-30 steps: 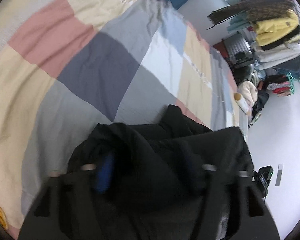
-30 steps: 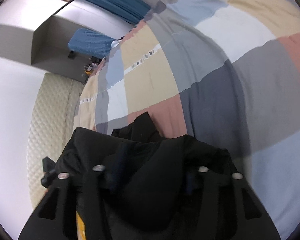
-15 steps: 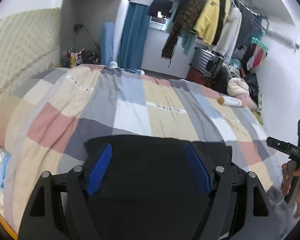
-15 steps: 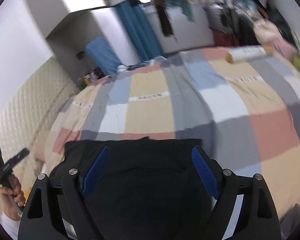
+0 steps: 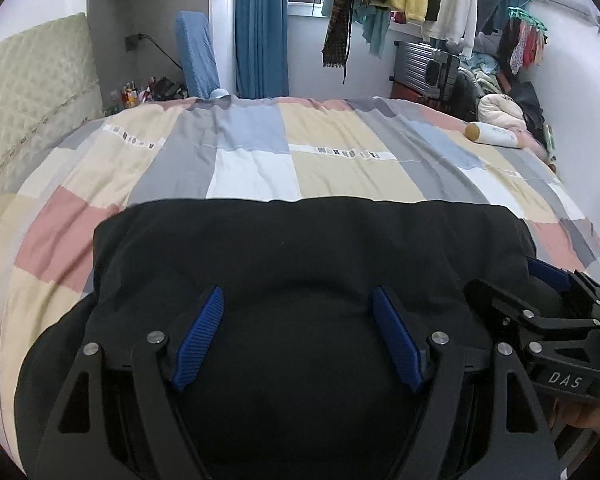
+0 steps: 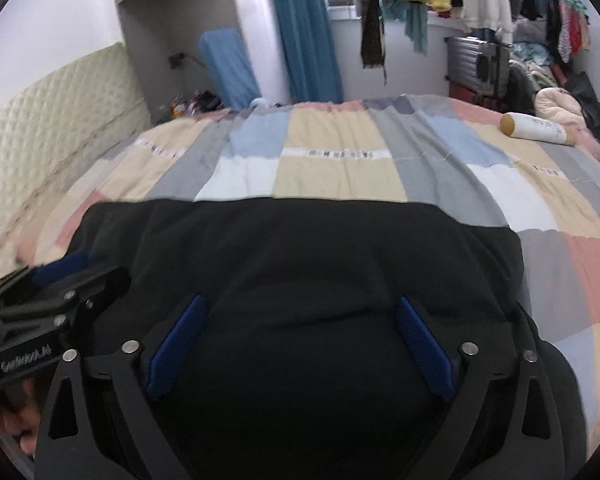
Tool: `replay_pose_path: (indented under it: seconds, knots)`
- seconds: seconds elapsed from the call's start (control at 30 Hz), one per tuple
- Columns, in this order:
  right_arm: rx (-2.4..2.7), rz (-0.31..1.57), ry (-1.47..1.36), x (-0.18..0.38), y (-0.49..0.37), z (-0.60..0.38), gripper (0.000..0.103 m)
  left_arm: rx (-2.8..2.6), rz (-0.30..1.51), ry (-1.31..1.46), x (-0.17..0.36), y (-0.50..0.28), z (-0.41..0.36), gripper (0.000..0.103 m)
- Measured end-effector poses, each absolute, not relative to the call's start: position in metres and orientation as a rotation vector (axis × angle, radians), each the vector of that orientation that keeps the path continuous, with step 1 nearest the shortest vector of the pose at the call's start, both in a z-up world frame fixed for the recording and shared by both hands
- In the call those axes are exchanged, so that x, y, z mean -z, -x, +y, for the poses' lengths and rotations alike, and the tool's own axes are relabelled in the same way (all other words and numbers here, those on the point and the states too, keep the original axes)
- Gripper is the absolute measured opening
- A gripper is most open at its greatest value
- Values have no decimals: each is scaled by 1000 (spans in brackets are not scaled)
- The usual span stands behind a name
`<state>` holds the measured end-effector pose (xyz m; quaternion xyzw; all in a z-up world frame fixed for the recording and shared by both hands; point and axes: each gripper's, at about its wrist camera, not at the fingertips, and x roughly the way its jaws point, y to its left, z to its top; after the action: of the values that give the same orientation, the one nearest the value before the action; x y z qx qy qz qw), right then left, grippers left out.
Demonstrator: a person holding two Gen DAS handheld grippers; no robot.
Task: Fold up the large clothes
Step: 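Open both grippers and press down on the folded jacket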
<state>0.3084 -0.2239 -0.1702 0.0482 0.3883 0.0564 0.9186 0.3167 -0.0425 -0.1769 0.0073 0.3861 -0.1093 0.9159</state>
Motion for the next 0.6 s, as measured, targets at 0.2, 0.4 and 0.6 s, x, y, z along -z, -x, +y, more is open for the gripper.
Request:
replay_pose_path:
  seconds: [0.2, 0.4, 0.6]
  knots:
    - [-94, 826, -84, 186, -341, -221, 103, 195, 800, -26, 191, -339, -47, 77]
    - [-90, 818, -57, 196, -354, -222, 103, 172, 811, -19, 201, -353, -42, 78]
    - [-98, 789, -58, 202, -349, -228, 103, 161, 793, -30, 205, -349, -36, 78]
